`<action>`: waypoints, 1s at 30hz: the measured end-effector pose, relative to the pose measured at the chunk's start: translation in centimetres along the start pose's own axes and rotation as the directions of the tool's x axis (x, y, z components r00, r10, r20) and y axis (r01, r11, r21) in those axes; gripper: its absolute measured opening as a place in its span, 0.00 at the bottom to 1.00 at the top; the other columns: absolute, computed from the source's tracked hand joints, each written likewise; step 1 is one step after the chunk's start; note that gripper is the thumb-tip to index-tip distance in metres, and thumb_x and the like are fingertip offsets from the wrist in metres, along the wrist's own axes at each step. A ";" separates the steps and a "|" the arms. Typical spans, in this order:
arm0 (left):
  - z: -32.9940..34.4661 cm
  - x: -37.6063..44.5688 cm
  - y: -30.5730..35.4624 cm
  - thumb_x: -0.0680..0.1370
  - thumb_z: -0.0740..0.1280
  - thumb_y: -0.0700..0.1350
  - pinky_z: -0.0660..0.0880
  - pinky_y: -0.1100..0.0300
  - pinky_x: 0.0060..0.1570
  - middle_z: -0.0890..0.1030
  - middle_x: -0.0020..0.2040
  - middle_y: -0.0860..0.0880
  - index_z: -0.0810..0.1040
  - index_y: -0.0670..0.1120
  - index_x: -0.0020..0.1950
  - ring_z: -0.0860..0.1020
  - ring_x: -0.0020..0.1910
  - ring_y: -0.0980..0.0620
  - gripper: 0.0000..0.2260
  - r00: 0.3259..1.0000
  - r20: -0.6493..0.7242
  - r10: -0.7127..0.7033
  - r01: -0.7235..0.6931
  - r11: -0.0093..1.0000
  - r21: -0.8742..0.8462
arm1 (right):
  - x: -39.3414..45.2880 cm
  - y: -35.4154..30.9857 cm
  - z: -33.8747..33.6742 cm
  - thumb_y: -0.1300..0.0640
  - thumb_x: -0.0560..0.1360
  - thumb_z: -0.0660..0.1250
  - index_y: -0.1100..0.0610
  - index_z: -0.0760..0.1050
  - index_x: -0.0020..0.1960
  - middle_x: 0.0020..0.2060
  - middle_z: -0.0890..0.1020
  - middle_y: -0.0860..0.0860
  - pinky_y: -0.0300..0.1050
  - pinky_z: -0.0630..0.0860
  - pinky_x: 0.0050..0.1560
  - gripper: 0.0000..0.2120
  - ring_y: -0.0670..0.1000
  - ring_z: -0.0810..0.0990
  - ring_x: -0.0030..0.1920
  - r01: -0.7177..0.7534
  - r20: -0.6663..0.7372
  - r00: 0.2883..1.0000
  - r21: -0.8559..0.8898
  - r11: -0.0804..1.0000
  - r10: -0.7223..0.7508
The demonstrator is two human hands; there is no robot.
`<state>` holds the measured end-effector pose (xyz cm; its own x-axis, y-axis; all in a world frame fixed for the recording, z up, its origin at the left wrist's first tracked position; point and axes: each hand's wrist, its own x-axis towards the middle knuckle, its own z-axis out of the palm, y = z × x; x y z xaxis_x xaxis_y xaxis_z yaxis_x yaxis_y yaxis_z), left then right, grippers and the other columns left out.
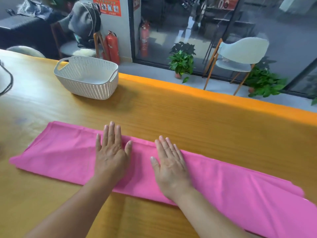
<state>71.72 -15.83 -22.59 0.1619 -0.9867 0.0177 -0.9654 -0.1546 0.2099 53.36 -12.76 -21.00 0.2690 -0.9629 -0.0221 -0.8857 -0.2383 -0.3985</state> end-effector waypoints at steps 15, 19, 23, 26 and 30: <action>3.1 -4.3 9.3 0.77 0.37 0.67 0.36 0.50 0.76 0.36 0.79 0.48 0.37 0.45 0.79 0.35 0.78 0.51 0.38 0.994 0.106 -0.009 0.008 1.000 0.014 | -15.4 19.1 -7.4 0.48 0.80 0.51 0.59 0.76 0.65 0.62 0.78 0.55 0.53 0.69 0.67 0.24 0.56 0.73 0.64 -0.502 -0.409 0.769 0.090 0.860 0.491; 2.9 -5.2 11.8 0.79 0.42 0.65 0.36 0.50 0.76 0.38 0.80 0.47 0.39 0.44 0.80 0.36 0.78 0.51 0.36 0.998 0.056 -0.011 0.012 1.000 -0.016 | -17.2 23.1 -8.6 0.50 0.80 0.59 0.59 0.79 0.62 0.58 0.79 0.56 0.58 0.71 0.65 0.19 0.58 0.74 0.62 -0.556 -0.342 0.785 -0.019 0.831 0.518; 3.7 -6.4 15.0 0.80 0.42 0.64 0.37 0.54 0.76 0.41 0.80 0.50 0.43 0.47 0.80 0.39 0.78 0.53 0.34 0.984 0.083 0.155 -0.149 0.986 -0.070 | -17.5 23.4 -9.2 0.48 0.80 0.60 0.55 0.75 0.68 0.64 0.76 0.52 0.53 0.66 0.68 0.19 0.54 0.70 0.67 -0.554 -0.253 0.817 -0.095 0.827 0.519; 4.3 -6.6 15.2 0.77 0.39 0.66 0.37 0.56 0.76 0.44 0.80 0.52 0.47 0.49 0.80 0.41 0.78 0.55 0.36 0.965 0.137 0.222 -0.208 0.972 -0.111 | -16.7 21.6 -9.0 0.49 0.81 0.58 0.56 0.73 0.71 0.68 0.74 0.54 0.53 0.65 0.72 0.21 0.56 0.69 0.70 -0.486 -0.292 0.850 -0.113 0.867 0.439; 3.5 -5.8 13.6 0.75 0.37 0.64 0.40 0.61 0.75 0.50 0.80 0.50 0.55 0.47 0.79 0.46 0.79 0.53 0.38 0.980 0.015 0.200 -0.186 0.933 -0.308 | -12.5 12.7 -6.8 0.49 0.80 0.42 0.57 0.65 0.76 0.77 0.64 0.54 0.49 0.47 0.78 0.29 0.54 0.56 0.79 -0.166 -0.254 0.954 -0.001 0.986 0.160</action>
<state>56.96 -12.41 -23.22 -0.0373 -0.9983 0.0450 -0.8679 0.0547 0.4938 36.16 -4.63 -19.53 0.0183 -0.9888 0.1480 -0.9184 -0.0752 -0.3884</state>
